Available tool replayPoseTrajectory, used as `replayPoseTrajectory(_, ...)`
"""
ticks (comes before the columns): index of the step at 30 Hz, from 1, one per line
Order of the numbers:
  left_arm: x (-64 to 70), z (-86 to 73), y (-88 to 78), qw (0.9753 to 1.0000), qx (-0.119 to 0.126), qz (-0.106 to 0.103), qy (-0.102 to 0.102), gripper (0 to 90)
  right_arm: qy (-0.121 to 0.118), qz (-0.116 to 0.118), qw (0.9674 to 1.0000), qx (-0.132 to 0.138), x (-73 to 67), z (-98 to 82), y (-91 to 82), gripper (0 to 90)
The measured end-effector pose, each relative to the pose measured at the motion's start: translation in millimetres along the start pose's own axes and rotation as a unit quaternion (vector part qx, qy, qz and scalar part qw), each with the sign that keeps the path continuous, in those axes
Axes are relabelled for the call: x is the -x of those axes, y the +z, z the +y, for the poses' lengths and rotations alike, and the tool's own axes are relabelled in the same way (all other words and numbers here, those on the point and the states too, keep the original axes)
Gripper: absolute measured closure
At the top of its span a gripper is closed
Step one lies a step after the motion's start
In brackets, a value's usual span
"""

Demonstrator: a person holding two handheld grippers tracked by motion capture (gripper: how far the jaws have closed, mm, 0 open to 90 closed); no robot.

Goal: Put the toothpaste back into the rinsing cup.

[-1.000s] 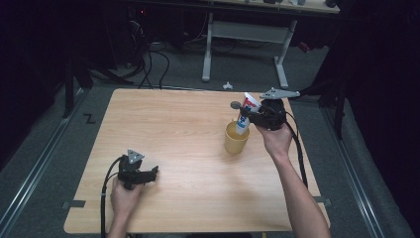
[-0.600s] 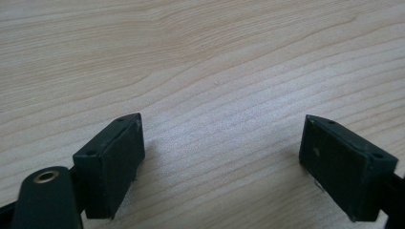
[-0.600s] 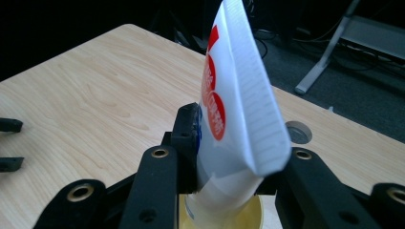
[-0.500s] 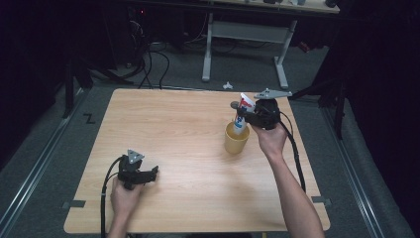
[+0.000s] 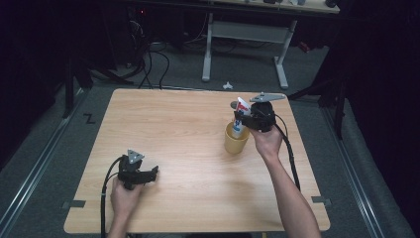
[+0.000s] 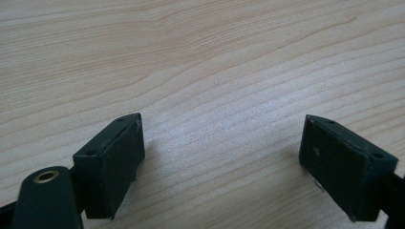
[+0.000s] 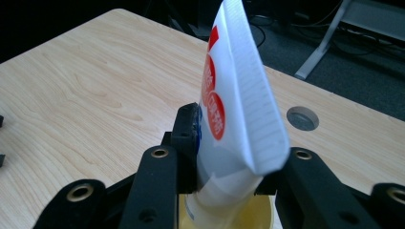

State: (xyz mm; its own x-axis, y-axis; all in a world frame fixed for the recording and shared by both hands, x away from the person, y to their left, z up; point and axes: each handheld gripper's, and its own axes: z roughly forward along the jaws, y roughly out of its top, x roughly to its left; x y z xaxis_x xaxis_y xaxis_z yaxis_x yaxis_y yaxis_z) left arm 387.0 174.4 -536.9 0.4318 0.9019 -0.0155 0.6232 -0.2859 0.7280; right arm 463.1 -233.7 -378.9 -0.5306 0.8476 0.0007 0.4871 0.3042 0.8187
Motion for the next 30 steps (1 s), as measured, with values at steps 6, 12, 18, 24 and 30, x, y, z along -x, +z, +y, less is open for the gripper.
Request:
replayPoseTrajectory(6, 0.0, 0.0, 0.0, 1.0, 0.0, 0.0, 0.0, 15.9, 0.001, -0.001, 1.0, -0.007, -0.3, -2.8, 5.1, 69.2)
replayPoseTrajectory(12, 0.0, 0.0, 0.1, 1.0, 0.0, 0.0, 0.0, 15.9, 0.011, 0.001, 0.9999, -0.013, 2.8, -10.3, 11.7, 69.1)
replayPoseTrajectory(18, 0.0, 0.0, 0.0, 1.0, 0.0, 0.0, 0.0, 15.9, 0.02, -0.002, 0.9996, -0.018, 7.2, -15.5, 14.2, 69.1)
replayPoseTrajectory(24, 0.0, 0.0, 0.0, 1.0, 0.0, 0.0, 0.0, 15.9, 0.015, -0.004, 0.9995, -0.026, 4.5, -16.9, 18.7, 69.0)
replayPoseTrajectory(30, 0.0, 0.0, 0.0, 1.0, 0.0, 0.0, 0.0, 15.9, 0.015, -0.007, 0.9992, -0.038, 4.0, -25.2, 28.1, 69.0)
